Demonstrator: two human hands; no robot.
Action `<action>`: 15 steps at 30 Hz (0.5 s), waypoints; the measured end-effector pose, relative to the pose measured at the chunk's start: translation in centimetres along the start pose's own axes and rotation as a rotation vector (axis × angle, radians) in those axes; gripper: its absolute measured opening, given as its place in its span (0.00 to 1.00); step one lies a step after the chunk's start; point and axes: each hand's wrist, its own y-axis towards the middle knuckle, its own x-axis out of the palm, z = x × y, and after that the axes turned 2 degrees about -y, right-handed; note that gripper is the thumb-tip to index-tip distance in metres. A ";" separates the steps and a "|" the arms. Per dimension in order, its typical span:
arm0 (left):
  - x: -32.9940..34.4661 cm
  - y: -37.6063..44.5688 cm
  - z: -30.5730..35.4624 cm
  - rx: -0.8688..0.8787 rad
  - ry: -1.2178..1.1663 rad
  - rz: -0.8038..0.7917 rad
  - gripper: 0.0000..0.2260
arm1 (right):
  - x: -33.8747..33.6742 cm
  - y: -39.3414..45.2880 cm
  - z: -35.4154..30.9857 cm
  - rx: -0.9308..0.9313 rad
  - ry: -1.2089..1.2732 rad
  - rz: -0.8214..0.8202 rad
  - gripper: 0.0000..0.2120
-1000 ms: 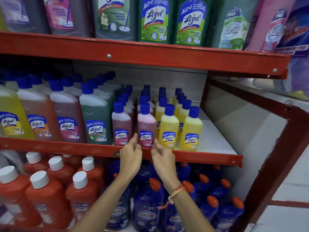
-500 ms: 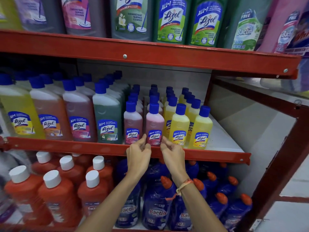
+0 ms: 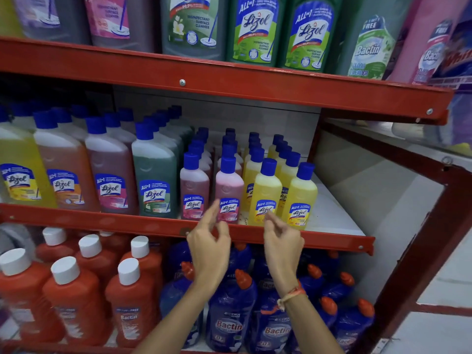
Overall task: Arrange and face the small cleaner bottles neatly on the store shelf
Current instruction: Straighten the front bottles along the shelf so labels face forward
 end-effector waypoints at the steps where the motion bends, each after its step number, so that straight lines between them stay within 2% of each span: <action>1: 0.7 -0.5 0.4 -0.006 -0.043 -0.070 0.20 | -0.6 0.3 0.3 0.003 0.002 0.036 0.14; 3: 2.3 -0.9 1.0 -0.078 -0.082 -0.229 0.20 | -1.0 0.9 0.4 -0.001 -0.018 0.016 0.17; 5: 3.8 -0.5 1.4 -0.143 -0.032 -0.287 0.19 | -0.9 1.3 0.4 -0.026 -0.074 -0.079 0.20; 10: 5.7 0.8 1.6 -0.265 -0.010 -0.325 0.18 | -0.2 2.0 0.9 -0.042 -0.177 -0.179 0.21; 15: 5.3 1.6 -0.4 -0.348 -0.086 -0.297 0.17 | 0.1 2.0 0.9 -0.012 -0.120 -0.197 0.19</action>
